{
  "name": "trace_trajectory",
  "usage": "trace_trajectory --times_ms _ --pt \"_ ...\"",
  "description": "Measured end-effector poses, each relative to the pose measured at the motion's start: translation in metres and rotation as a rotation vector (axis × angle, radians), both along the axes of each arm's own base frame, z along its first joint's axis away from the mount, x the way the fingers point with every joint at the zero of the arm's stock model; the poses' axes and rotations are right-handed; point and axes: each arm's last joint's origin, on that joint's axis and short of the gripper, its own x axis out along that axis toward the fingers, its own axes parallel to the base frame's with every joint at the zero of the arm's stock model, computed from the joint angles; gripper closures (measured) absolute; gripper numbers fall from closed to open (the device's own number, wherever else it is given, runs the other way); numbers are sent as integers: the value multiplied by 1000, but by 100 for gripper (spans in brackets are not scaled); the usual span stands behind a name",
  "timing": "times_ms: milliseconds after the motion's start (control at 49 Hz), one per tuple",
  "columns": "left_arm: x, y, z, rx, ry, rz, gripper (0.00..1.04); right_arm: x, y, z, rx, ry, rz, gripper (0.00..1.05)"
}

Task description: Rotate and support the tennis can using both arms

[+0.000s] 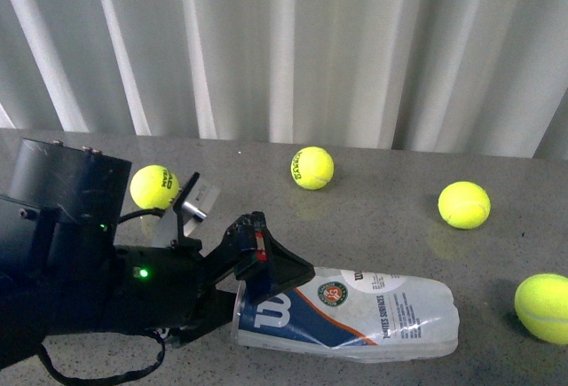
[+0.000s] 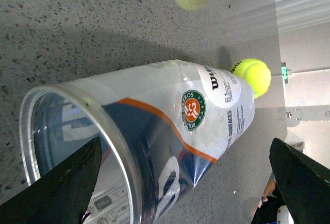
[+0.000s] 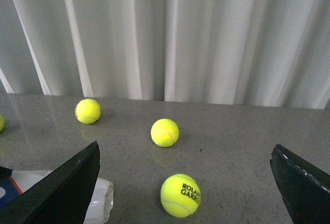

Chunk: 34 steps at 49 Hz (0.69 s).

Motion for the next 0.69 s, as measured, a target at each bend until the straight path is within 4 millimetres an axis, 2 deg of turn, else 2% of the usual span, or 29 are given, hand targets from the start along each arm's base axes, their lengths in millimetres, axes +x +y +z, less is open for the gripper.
trace_trajectory --times_ms 163,368,490,552,592,695 --pt "1 -10 -12 -24 47 11 8 0 0 0 0 0 0 7" --pt "1 -13 -5 -54 73 9 52 0 0 0 0 0 0 7" --pt "-2 -2 14 -57 66 4 80 0 0 0 0 0 0 7" --pt "-3 3 21 -54 60 7 89 0 0 0 0 0 0 7" --pt "-4 8 31 -53 48 2 100 0 0 0 0 0 0 7" --pt "-6 14 46 -45 24 -1 101 0 0 0 0 0 0 7"
